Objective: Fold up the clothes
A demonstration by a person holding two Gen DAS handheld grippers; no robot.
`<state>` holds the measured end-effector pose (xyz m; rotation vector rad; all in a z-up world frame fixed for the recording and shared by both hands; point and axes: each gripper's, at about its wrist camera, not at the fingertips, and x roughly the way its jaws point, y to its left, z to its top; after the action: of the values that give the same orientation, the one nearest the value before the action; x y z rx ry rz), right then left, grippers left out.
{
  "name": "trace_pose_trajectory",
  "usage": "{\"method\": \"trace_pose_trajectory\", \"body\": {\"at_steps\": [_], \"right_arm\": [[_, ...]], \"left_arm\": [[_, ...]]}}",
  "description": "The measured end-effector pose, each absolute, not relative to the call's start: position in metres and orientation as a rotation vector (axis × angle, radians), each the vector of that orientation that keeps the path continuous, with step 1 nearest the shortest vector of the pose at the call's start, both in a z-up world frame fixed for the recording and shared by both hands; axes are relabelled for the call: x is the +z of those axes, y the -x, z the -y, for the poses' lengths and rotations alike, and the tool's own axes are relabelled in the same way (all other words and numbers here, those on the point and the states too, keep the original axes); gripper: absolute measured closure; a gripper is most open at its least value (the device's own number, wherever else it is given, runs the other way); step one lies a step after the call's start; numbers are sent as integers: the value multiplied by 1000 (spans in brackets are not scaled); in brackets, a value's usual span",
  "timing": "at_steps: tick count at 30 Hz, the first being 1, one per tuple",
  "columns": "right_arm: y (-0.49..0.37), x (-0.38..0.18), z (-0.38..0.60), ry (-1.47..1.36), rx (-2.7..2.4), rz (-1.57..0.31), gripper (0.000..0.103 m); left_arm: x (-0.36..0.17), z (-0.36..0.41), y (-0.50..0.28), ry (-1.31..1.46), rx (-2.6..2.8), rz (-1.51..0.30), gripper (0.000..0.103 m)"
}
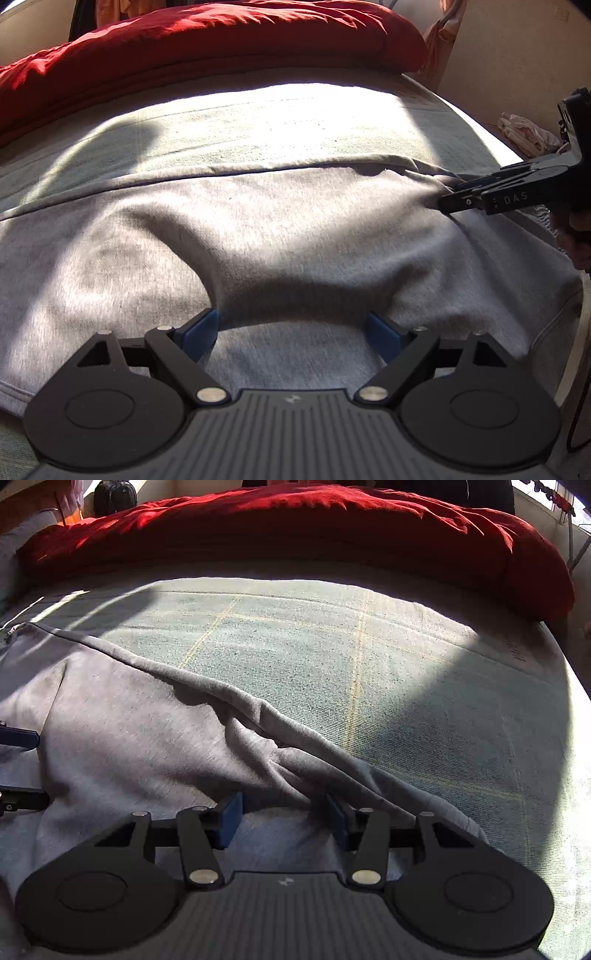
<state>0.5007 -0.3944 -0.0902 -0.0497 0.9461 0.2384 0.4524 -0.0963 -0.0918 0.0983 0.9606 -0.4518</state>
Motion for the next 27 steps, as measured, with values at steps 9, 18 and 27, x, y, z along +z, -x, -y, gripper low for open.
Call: {"method": "trace_pose_trajectory", "body": {"at_steps": [9,18,27], "right_arm": [[-463,-42,409,-2,206,-954,35],[-440,-66,429,-101,207,-1043,33],[-436,-82,439,-99,195,-1026,29]], "left_arm": [[-45,78,-462,89,-501,-975,16],[-97,102,-504,221,-523,-1086,16],[-83,11,-509,198,-262,-1055,16]]}}
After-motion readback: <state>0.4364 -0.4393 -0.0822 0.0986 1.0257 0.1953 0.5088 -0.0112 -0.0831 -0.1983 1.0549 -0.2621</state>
